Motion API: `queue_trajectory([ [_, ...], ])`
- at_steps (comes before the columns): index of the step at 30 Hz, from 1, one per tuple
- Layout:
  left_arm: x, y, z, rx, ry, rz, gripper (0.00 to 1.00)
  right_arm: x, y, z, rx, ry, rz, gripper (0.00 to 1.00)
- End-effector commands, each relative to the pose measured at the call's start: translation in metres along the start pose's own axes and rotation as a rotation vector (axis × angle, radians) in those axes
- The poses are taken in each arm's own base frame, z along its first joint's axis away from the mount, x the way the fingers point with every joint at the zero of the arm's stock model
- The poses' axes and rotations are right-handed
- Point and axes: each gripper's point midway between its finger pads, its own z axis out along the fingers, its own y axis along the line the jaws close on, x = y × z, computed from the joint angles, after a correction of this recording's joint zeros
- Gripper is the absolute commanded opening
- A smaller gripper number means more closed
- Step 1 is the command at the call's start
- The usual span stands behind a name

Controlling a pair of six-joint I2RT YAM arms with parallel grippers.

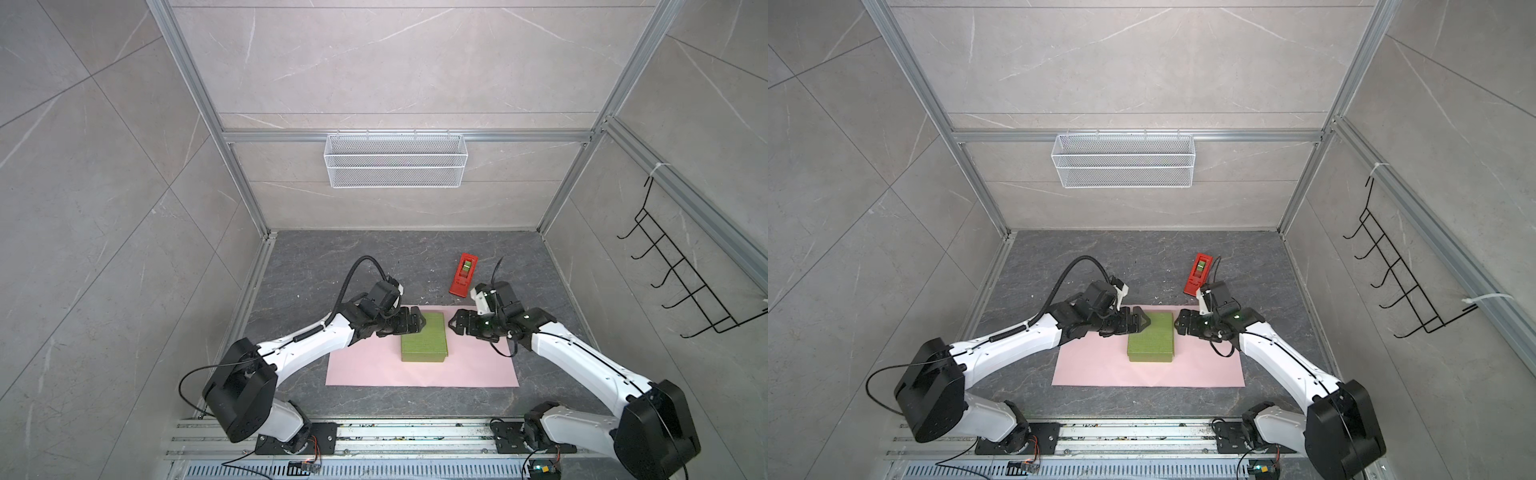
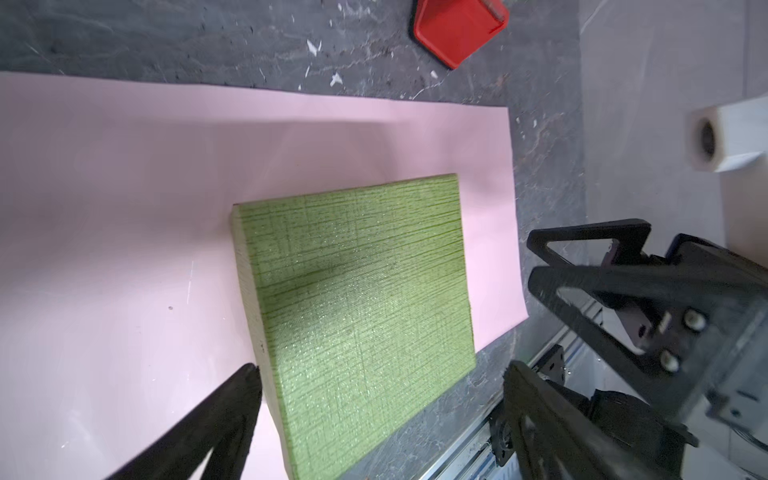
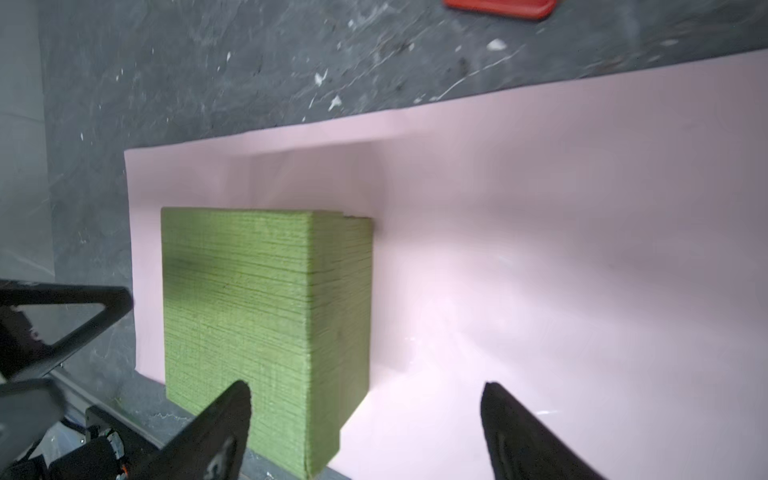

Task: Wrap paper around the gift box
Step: 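Open both grippers and draw them back from the box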

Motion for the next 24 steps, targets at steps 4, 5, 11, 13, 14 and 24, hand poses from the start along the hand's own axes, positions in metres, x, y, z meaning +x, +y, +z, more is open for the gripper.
queue_trajectory([
  [4, -0.015, -0.008, -0.013, 0.067, -0.059, 0.056, 0.92, 0.027, -0.078, -0.009, 0.167, 0.052, 0.149, 0.92],
  [5, -0.015, -0.011, -0.011, 0.082, -0.055, 0.064, 0.92, 0.029, -0.093, -0.013, 0.224, 0.040, 0.192, 0.94],
  [11, -0.013, -0.016, -0.003, 0.116, -0.029, 0.086, 0.91, 0.039, -0.129, -0.037, 0.395, -0.024, 0.323, 0.99],
  [13, -0.015, -0.016, -0.003, 0.111, -0.037, 0.092, 0.92, 0.048, -0.135, -0.040, 0.429, -0.010, 0.361, 0.99],
  [14, -0.016, -0.016, -0.003, 0.113, -0.040, 0.093, 0.91, 0.051, -0.135, -0.039, 0.430, -0.003, 0.381, 0.99],
  [24, -0.021, -0.035, 0.003, 0.187, -0.011, 0.097, 0.91, 0.084, -0.148, -0.022, 0.473, 0.050, 0.565, 0.99],
])
